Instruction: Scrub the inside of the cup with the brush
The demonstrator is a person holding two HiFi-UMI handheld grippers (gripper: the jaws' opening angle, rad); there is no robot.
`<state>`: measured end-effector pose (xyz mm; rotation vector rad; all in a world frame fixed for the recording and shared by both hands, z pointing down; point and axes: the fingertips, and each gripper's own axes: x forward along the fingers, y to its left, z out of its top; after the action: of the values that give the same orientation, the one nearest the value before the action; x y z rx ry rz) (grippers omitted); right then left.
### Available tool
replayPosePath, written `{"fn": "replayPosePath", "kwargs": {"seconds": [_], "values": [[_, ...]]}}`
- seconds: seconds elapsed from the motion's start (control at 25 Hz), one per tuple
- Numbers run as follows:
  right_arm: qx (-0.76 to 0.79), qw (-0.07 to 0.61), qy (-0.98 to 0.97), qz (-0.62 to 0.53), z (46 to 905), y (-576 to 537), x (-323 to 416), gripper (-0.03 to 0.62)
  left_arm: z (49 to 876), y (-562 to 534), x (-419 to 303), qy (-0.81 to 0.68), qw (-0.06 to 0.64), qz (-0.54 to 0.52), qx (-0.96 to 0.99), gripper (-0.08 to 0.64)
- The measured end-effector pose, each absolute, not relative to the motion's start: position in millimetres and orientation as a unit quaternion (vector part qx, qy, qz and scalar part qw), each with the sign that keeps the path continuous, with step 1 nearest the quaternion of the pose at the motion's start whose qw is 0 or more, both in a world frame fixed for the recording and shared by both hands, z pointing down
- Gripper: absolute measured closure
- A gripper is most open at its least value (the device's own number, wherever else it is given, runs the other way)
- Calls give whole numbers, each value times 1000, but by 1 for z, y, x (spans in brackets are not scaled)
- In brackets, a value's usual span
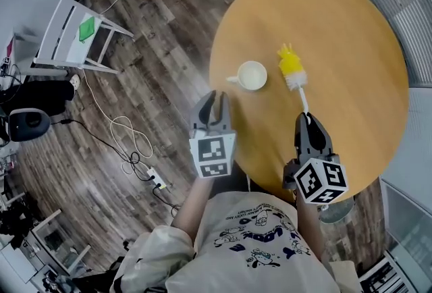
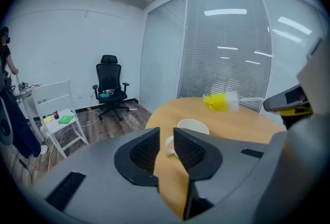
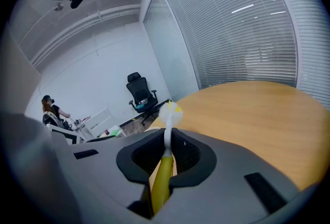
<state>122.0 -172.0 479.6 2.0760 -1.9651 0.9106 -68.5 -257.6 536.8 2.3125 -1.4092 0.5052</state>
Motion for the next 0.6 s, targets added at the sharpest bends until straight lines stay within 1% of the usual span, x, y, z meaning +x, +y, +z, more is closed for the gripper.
{"fn": "replayPosePath", "kwargs": {"seconds": [0.08, 0.6], "values": [[692, 70, -651, 304, 483, -172, 124, 545, 547, -258, -63, -490, 194, 191, 828, 431], [698, 82, -633, 323, 500, -186, 135, 545, 594, -279, -51, -472, 198, 246, 823, 428]]}}
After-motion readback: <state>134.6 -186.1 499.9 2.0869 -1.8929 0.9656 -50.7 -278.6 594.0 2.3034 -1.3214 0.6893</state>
